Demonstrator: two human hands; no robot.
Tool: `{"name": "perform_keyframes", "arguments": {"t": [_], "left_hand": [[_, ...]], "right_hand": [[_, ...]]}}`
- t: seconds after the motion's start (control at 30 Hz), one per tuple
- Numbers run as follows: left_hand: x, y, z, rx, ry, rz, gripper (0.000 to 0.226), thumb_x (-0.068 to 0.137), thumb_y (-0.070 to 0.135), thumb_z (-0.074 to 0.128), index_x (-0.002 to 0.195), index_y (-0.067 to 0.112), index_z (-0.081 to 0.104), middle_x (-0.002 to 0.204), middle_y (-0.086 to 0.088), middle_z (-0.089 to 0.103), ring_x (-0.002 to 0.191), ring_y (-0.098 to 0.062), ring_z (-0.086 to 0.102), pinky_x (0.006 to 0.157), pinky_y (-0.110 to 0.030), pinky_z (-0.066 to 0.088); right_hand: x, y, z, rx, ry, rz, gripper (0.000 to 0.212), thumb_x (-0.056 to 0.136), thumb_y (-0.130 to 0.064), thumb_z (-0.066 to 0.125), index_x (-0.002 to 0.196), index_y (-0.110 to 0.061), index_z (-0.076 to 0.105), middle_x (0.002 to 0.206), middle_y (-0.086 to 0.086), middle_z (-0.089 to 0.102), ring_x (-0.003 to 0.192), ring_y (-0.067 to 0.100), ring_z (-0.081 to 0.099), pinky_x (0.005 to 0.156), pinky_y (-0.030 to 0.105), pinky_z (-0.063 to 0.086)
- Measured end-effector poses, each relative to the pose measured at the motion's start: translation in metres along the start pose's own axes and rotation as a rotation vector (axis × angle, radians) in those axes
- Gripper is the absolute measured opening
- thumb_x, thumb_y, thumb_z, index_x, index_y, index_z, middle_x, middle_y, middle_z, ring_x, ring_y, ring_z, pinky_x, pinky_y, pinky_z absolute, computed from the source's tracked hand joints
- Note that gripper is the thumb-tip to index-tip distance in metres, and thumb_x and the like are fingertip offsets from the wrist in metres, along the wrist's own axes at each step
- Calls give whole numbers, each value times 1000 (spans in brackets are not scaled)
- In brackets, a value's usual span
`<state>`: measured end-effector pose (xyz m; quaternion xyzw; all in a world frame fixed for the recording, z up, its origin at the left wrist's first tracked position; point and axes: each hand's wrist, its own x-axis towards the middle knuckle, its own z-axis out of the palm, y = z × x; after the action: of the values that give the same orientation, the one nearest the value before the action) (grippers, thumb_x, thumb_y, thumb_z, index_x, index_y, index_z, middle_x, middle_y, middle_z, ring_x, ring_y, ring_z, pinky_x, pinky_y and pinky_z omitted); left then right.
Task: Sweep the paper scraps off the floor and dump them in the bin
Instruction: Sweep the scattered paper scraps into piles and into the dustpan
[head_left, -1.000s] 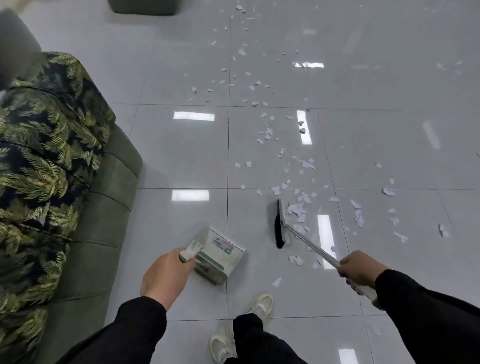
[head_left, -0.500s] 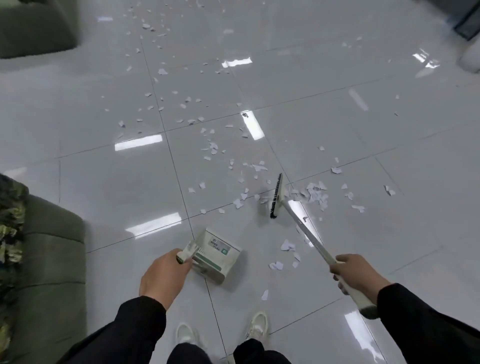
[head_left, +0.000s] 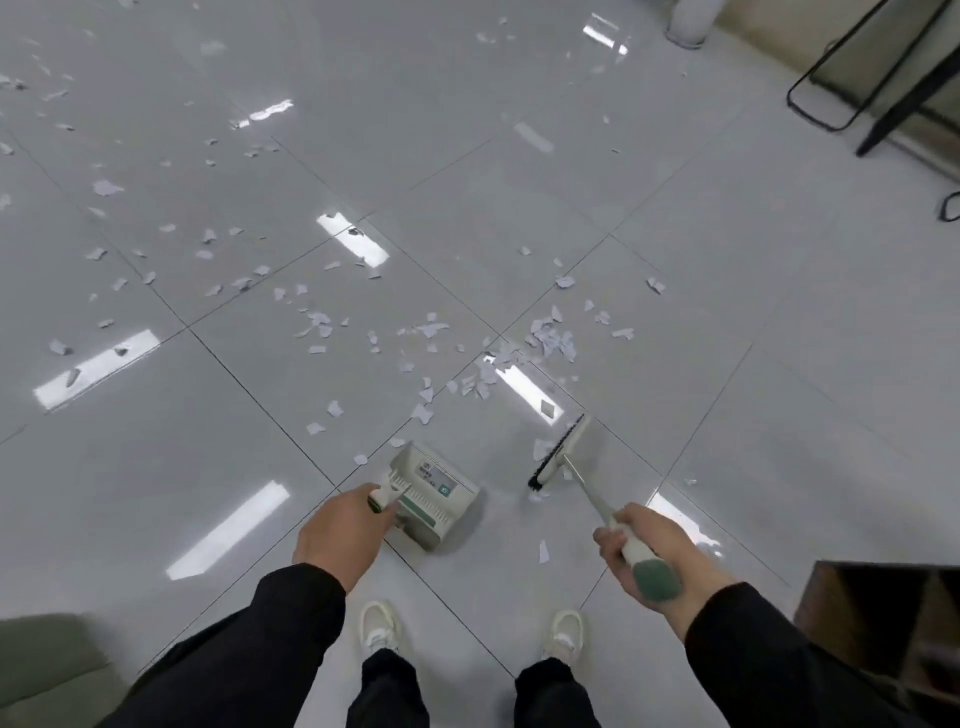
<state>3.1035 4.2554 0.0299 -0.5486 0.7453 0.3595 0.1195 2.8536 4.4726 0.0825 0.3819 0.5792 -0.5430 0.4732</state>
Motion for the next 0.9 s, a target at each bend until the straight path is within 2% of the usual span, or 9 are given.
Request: {"name": "perform_keyframes", "arguments": {"t": [0.1, 0.17, 0.3, 0.4, 0.5, 0.63, 0.77, 0.9], "left_hand": [[9, -6, -15, 33, -41, 50, 19, 98, 45, 56, 87, 30, 61, 76, 8, 64, 71, -14, 58, 59, -29, 41], [14, -8, -21, 35, -54, 67, 19, 98, 41, 57, 86, 27, 60, 77, 6, 65, 72, -16, 58, 58, -29, 39], [26, -13, -27, 67, -84, 92, 22, 97, 39, 56, 79, 27, 56, 76, 7, 63, 72, -15, 58, 59, -29, 40], [32, -17, -31, 58, -94, 106, 25, 98, 43, 56, 78, 29, 56, 73, 8, 63, 70, -15, 57, 58, -28, 40], [38, -22, -36, 59, -98, 119, 28, 99, 51, 55, 77, 33, 53, 70, 10, 60, 64, -13, 53, 56, -28, 38], [44, -33, -37, 88, -101, 111, 26, 98, 48, 56, 76, 35, 52, 70, 7, 60, 62, -14, 51, 55, -29, 39], [44, -35, -39, 93, -106, 128, 19, 98, 49, 55, 84, 37, 58, 73, 6, 64, 66, -14, 57, 58, -28, 44], [51, -25, -38, 110, -105, 141, 24, 98, 50, 54, 80, 34, 57, 69, 5, 62, 61, -14, 52, 57, -27, 42]], "right_hand": [[-25, 27, 20, 114, 50, -22, 13, 96, -5, 47, 107, -12, 46, 92, 17, 48, 46, 18, 43, 36, 20, 47], [-44, 38, 30, 173, 73, -36, 11, 97, -1, 44, 97, -12, 47, 97, 16, 45, 53, 19, 42, 37, 20, 47], [-60, 45, 33, 307, 113, -12, 19, 97, 5, 42, 86, -10, 48, 87, 12, 44, 60, 21, 40, 36, 22, 46], [-35, 41, 27, 477, 143, 56, 21, 97, 1, 47, 78, -7, 47, 76, 11, 45, 61, 23, 43, 34, 25, 47], [8, 40, 23, 561, 137, 98, 21, 99, -4, 45, 79, -9, 45, 74, 9, 43, 60, 20, 41, 35, 25, 46], [50, 41, 42, 439, 34, 110, 19, 93, 6, 40, 82, -10, 42, 78, 7, 39, 60, 18, 35, 36, 23, 45], [66, 34, 76, 309, -40, 58, 15, 96, 2, 40, 102, -11, 40, 81, 10, 39, 54, 18, 37, 34, 22, 43], [81, 15, 101, 235, -104, 4, 21, 97, -1, 40, 115, -12, 38, 77, 8, 38, 44, 15, 37, 35, 22, 41]]}}
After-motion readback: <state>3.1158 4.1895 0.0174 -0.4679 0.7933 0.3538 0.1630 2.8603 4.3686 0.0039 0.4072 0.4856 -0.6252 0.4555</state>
